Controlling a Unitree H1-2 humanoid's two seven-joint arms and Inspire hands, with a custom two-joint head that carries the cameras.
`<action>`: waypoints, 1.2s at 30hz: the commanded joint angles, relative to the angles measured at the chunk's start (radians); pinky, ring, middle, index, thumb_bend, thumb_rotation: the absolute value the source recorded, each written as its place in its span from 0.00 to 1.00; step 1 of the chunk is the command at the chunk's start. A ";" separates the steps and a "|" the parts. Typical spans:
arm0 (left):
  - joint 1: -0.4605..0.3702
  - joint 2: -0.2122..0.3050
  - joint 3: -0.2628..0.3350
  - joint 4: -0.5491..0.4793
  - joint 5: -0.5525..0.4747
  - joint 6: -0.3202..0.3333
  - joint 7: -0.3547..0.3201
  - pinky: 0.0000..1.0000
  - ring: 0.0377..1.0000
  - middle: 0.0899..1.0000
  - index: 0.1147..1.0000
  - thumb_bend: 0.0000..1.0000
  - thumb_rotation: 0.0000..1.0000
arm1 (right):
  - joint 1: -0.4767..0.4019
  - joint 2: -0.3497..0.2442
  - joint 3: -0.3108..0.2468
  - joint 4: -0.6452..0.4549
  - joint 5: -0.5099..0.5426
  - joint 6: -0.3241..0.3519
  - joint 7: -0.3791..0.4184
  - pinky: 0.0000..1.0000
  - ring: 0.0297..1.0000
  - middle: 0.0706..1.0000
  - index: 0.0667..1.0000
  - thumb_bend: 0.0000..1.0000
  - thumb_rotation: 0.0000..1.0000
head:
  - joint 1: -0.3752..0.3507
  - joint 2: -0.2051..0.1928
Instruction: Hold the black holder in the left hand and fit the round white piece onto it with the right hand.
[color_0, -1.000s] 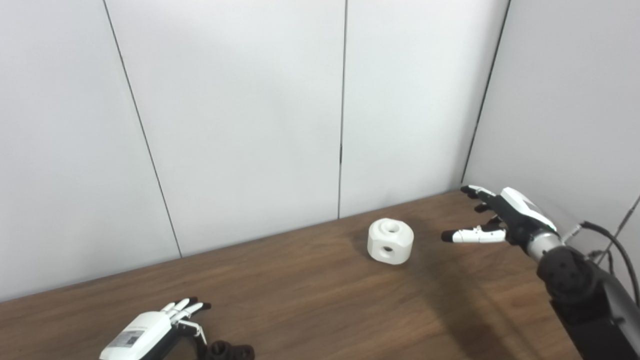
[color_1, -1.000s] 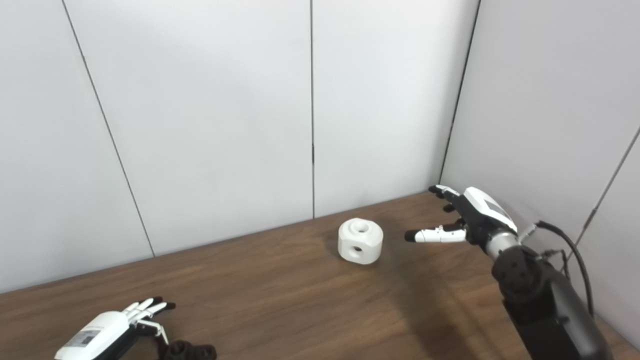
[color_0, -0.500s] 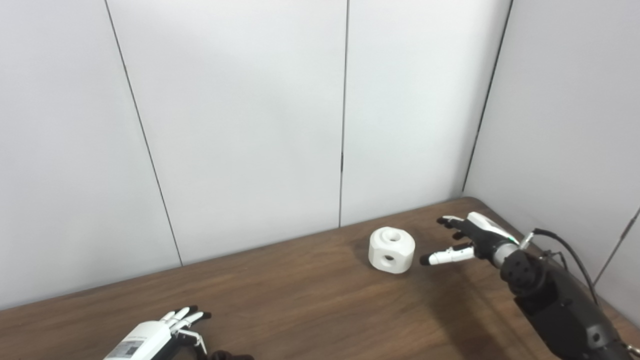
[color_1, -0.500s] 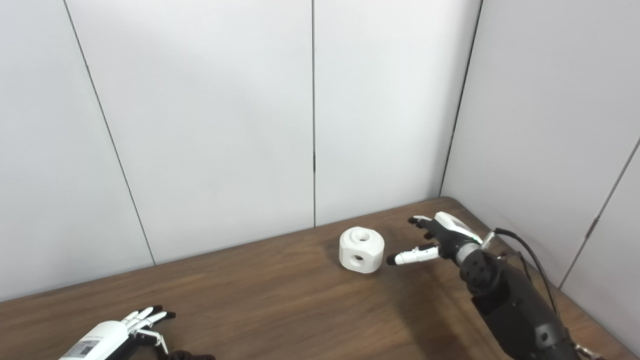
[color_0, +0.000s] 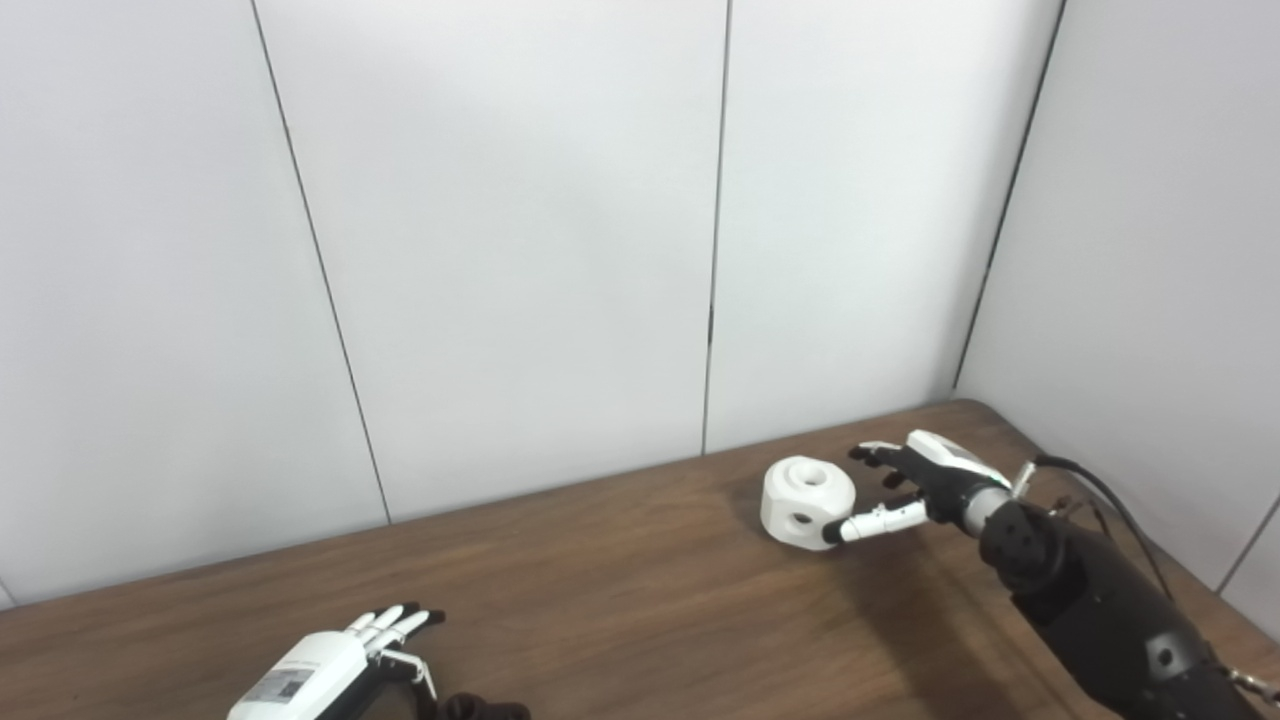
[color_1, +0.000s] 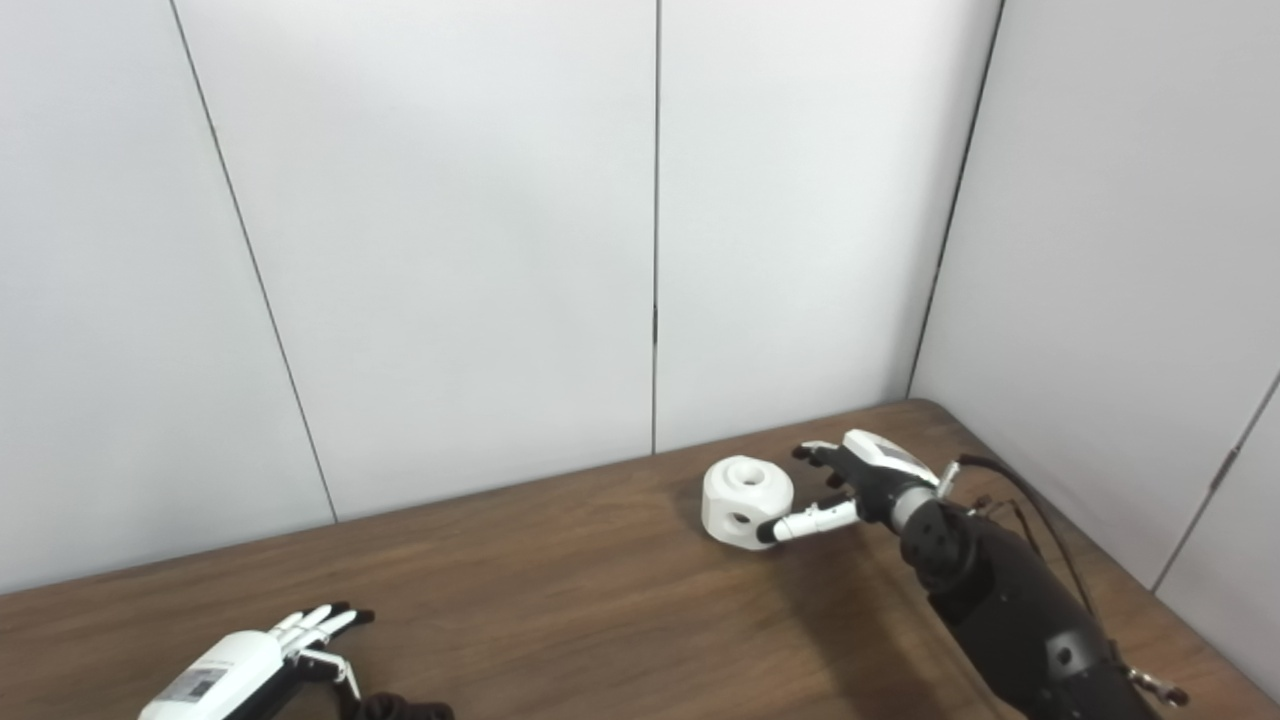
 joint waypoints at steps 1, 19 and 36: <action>-0.003 0.014 -0.007 0.000 0.014 -0.019 0.001 1.00 1.00 0.95 0.41 0.52 0.05 | -0.058 -0.010 0.001 -0.006 -0.001 -0.030 -0.014 0.69 0.87 0.92 0.91 1.00 0.57 | -0.001 0.000; 0.012 0.028 -0.005 -0.030 0.007 0.002 -0.020 1.00 1.00 0.94 0.41 0.52 0.05 | -0.099 0.048 0.033 0.062 -0.004 -0.072 -0.046 0.73 0.93 0.95 0.90 1.00 0.54 | -0.019 -0.009; 0.018 0.031 -0.008 -0.038 -0.002 0.000 -0.023 1.00 1.00 0.94 0.41 0.52 0.04 | -0.091 0.019 0.039 0.050 -0.036 -0.061 -0.057 0.72 0.91 0.93 0.85 0.87 0.46 | -0.027 -0.005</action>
